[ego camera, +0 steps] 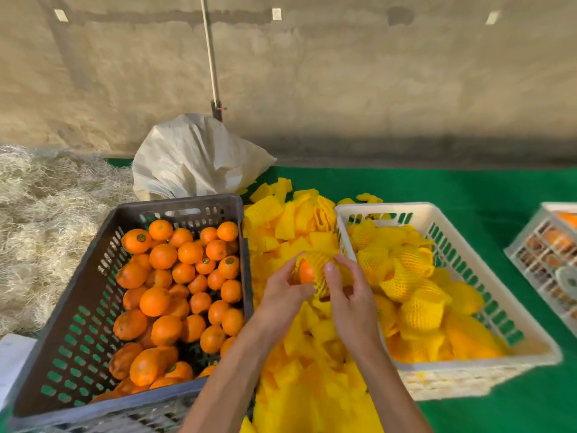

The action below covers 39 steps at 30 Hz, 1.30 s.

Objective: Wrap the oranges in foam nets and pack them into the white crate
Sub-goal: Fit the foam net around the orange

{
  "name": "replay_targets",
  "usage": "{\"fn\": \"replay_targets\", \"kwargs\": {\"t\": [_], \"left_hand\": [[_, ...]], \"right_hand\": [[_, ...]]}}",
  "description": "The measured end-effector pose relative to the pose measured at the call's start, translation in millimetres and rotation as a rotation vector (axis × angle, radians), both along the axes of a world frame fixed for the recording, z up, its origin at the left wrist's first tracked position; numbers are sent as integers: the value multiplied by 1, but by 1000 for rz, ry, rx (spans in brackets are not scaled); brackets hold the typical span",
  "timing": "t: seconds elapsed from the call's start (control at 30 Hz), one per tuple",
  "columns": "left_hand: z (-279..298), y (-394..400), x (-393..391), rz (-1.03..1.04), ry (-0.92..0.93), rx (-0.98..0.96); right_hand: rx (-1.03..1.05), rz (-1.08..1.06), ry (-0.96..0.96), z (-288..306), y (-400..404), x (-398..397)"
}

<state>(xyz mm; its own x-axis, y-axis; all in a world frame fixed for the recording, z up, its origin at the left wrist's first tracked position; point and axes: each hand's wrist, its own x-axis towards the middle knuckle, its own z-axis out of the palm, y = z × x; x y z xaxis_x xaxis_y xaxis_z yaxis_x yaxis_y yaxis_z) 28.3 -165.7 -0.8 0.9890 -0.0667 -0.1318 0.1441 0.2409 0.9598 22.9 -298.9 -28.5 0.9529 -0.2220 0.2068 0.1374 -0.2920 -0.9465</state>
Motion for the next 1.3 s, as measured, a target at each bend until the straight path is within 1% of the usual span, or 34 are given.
{"fn": "replay_targets", "kwargs": {"t": [0.07,0.1,0.13,0.2,0.27,0.33,0.37,0.43,0.5,0.53,0.6,0.67,0.7,0.73,0.77,0.83,0.87,0.9,0.93,1.0,1.07,1.1,1.13,1.2,1.23,1.3], "left_hand": [[-1,-28,2,-138,121,-262],[-3,-41,3,-194,147,-322],[-7,-55,5,-223,149,-297],[-18,-83,8,-215,151,-120],[-27,-109,11,-186,170,61],[-32,-127,12,-193,153,170],[-35,-133,12,-212,132,227],[-41,-139,11,-243,70,330],[-46,-135,13,-221,12,392],[-47,-131,14,-209,-4,396],[-46,-118,14,-204,-18,371],[-48,-104,14,-149,-53,375],[-51,-97,12,-94,-78,421],[-55,-90,10,-42,-96,508],[-61,-82,9,-8,-103,680],[-75,-67,8,-6,-106,1217],[-83,-59,7,-27,-65,1432],[-89,-52,6,-62,4,1549],[-93,-46,5,-100,83,1596],[-101,-39,5,-174,173,1628],[-102,-32,5,-184,149,1656],[-102,-28,5,-150,105,1634],[-100,-25,3,-100,51,1576],[-89,-21,-2,37,-72,1362],[-81,-19,-5,104,-130,1233],[-65,-15,-10,174,-201,1026]], "right_hand": [[39,-90,17,0,-28,-2],[55,-131,19,0,-42,-4],[52,-173,10,0,-55,-6],[-40,-257,-8,1,-80,-12],[-161,-347,27,0,-101,-18],[-250,-434,71,-3,-118,-23],[-311,-474,89,-4,-126,-25],[-510,-552,100,-6,-139,-29],[-722,-634,62,-13,-149,-32],[-790,-671,52,-17,-151,-32],[-841,-697,32,-23,-148,-30],[-838,-637,-51,-28,-136,-25],[-836,-583,-104,-30,-126,-22],[-839,-517,-149,-31,-113,-19],[-848,-446,-180,-32,-98,-17],[-862,-318,-212,-36,-68,-15],[-862,-268,-218,-39,-54,-15],[-862,-227,-221,-43,-42,-15],[-864,-196,-225,-47,-32,-16],[-871,-143,-233,-55,-18,-18],[-869,-103,-222,-62,-10,-21],[-864,-88,-210,-65,-7,-22],[-854,-77,-197,-68,-6,-23],[-789,-57,-158,-69,-2,-26],[-716,-41,-117,-66,2,-27],[-507,14,7,-58,8,-25]]}}
